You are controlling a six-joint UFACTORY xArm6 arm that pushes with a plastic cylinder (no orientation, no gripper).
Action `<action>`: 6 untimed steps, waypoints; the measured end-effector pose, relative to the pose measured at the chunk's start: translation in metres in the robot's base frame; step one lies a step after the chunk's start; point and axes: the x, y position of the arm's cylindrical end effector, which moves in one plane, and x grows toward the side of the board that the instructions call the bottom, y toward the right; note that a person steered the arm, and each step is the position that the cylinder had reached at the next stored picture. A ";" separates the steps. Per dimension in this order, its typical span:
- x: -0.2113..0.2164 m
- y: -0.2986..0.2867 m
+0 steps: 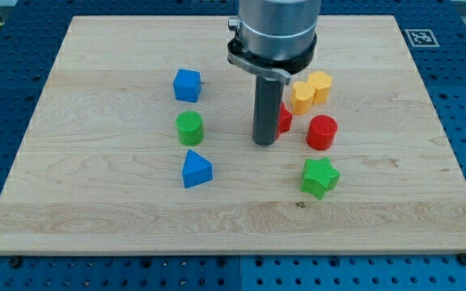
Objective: Point at the green star
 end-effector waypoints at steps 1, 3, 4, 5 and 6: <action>-0.017 0.000; -0.037 -0.004; 0.010 -0.001; 0.040 0.037; 0.040 0.087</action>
